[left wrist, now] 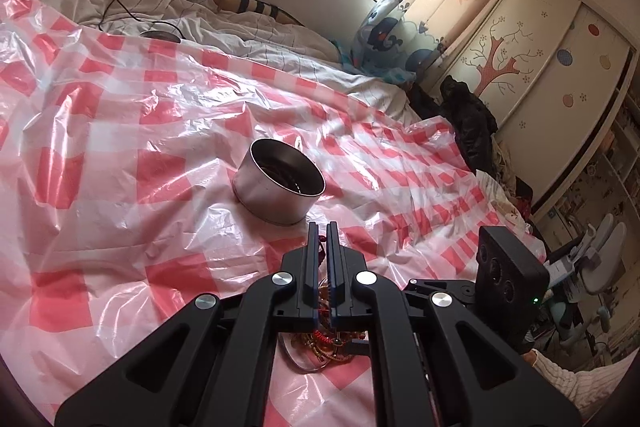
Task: Organize jewelry
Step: 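Lift the red necklace with the left tool while the right tool grasps red strings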
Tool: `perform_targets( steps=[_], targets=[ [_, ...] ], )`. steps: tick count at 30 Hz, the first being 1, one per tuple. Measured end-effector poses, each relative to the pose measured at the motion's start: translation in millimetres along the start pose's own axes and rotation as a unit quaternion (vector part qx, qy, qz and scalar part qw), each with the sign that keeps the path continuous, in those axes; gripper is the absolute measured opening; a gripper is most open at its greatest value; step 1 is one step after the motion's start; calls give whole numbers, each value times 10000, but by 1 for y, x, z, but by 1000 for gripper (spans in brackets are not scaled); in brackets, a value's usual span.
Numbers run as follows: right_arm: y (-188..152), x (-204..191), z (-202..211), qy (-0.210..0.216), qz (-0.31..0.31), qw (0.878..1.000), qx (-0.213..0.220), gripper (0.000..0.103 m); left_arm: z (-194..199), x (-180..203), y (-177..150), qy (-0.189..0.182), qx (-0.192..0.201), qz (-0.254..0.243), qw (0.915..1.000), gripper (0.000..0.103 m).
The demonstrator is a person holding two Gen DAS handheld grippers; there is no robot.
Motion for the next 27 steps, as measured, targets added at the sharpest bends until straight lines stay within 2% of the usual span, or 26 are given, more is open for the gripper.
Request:
perform_targets(
  steps=[8,9,10,11,17,21,25,27],
  targets=[
    [1,10,-14,-172,-103,9997,-168,36,1,3,0,-64,41,9,10000,3],
    [0,9,-16,-163,-65,9997,-195,29,1,2,0,-62,45,15,10000,3],
    [0,8,-16,-164,-29,9996,-211,17,1,2,0,-57,46,17,10000,3],
    [-1,8,-17,-214,8,9995,-234,12,1,1,0,-56,48,20,10000,3],
    [0,7,-8,-171,36,9997,-158,11,1,0,0,-56,57,22,10000,3],
    [8,11,6,65,-202,9998,54,6,2,0,1,-69,63,23,10000,3],
    [11,22,9,-95,-327,9994,76,6,3,0,1,-65,56,31,10000,3],
    [16,23,14,43,-439,9989,175,6,3,0,1,-69,61,33,10000,3]
  ],
)
Point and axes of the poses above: each gripper's, at about its wrist camera, not at the fingertips, and z roughly against the way its jaws point, x to its right, y to its top, the point moved 8 cm from there along -z, roughly the way its jaws point, and after that the axes turned 11 degrees about -z, right-handed, at the moved point
